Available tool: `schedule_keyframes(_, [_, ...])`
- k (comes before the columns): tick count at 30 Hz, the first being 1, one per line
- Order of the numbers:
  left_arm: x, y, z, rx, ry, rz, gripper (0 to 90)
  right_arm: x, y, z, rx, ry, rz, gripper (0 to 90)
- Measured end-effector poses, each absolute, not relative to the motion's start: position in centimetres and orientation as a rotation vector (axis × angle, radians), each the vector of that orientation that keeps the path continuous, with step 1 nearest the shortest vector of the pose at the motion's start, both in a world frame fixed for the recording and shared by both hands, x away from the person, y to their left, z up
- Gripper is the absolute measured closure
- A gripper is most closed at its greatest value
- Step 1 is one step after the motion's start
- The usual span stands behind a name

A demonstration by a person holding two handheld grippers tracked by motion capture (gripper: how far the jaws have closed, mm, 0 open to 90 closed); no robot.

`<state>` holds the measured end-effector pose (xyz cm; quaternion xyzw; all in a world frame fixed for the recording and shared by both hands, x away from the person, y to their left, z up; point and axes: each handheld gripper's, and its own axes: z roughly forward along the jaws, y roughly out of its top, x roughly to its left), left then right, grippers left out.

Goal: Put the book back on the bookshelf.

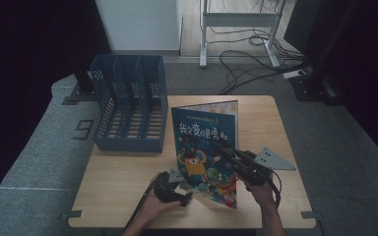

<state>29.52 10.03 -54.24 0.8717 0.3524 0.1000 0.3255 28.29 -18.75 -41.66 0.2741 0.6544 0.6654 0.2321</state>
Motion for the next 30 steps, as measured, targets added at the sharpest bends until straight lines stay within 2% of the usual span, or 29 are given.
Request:
schedule_keyframes(10, [29.5, 10.2, -54.2, 2.269, 0.921, 0.261, 11.4, 28.2, -19.3, -41.6, 0.736, 1.849, 1.826, 80.0])
schedule_keyframes(30, [29.7, 11.4, -52.8, 2.122, 0.934, 0.306, 14.8, 27.6, -20.3, -41.8, 0.722, 1.916, 1.831, 80.3])
